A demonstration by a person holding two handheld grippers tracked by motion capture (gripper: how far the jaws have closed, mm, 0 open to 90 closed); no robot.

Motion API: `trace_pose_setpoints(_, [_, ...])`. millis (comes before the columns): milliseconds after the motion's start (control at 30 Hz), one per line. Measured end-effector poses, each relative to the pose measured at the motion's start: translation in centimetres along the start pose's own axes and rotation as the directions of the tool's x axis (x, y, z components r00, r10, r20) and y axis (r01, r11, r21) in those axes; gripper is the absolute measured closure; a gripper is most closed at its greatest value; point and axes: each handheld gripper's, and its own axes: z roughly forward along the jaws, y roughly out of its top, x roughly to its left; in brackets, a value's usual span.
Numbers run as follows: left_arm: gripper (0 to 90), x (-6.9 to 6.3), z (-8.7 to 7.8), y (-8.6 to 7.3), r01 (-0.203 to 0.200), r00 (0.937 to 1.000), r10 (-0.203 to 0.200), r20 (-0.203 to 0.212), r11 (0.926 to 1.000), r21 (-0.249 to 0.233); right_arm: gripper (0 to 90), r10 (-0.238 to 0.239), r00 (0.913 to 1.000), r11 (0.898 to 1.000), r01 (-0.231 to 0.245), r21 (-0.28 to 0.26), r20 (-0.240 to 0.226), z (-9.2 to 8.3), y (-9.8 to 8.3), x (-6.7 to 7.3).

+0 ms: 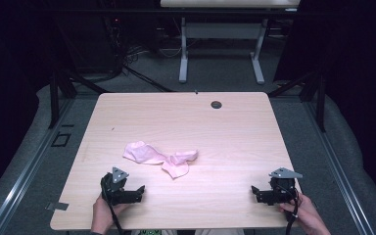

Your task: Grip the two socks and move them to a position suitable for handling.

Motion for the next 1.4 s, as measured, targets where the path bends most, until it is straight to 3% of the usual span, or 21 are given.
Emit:
trace_pose_setpoints(67, [0.3, 0.0, 0.0, 0.0, 0.002, 1.0, -0.002, -0.001, 1.0, -0.001, 0.0, -0.002, 1.0, 1.0, 0.002, 0.003, 0.006, 0.0, 0.0, 0.0])
trace_pose_setpoints(467, [0.1, 0.0, 0.1, 0.2, -0.001, 1.0, 0.001, 0.0, 1.0, 0.008, 1.8, -0.062, 0.9967, 0.998, 0.062, 0.003, -0.053, 0.2, 0.3, -0.6])
trace_pose_setpoints(600, [0.0, 0.1, 0.0, 0.3, -0.004, 1.0, 0.004, 0.008, 0.9998, 0.018, 2.1, -0.055, 0.9969, 0.998, 0.055, -0.002, -0.057, 0.3, 0.4, -0.5])
trace_pose_setpoints(767, [0.3, 0.3, 0.0, 0.8, 0.0, 0.9982, -0.001, 0.06, 0.9997, 0.023, 2.1, -0.051, 0.9974, 0.999, 0.051, 0.0, -0.051, 0.5, 0.6, -0.6])
trace_pose_setpoints(900, [0.3, 0.1, -0.6, 2.2, -0.01, 0.9953, 0.01, 0.096, 0.9999, 0.002, 2.9, -0.045, 0.9982, 0.999, 0.045, 0.003, -0.04, 0.5, 0.6, -0.7])
trace_pose_setpoints(1133, [0.4, -1.4, -0.8, 6.3, -0.076, 0.9823, 0.077, 0.171, 0.997, -0.013, 3.0, -0.036, 0.9986, 0.999, 0.036, -0.004, -0.037, 0.5, 0.6, -0.7])
trace_pose_setpoints(1267, [0.9, -2.9, -0.3, 8.8, -0.135, 0.9682, 0.136, 0.21, 0.9907, -0.018, 3.0, -0.038, 0.9986, 0.999, 0.038, -0.006, -0.035, 0.5, 0.6, -0.8])
trace_pose_setpoints(1400, [7.2, -4.7, 0.9, 11.4, -0.185, 0.9485, 0.185, 0.257, 0.9824, -0.027, 3.6, -0.038, 0.9987, 0.999, 0.038, -0.005, -0.034, 0.5, 0.6, -0.8])
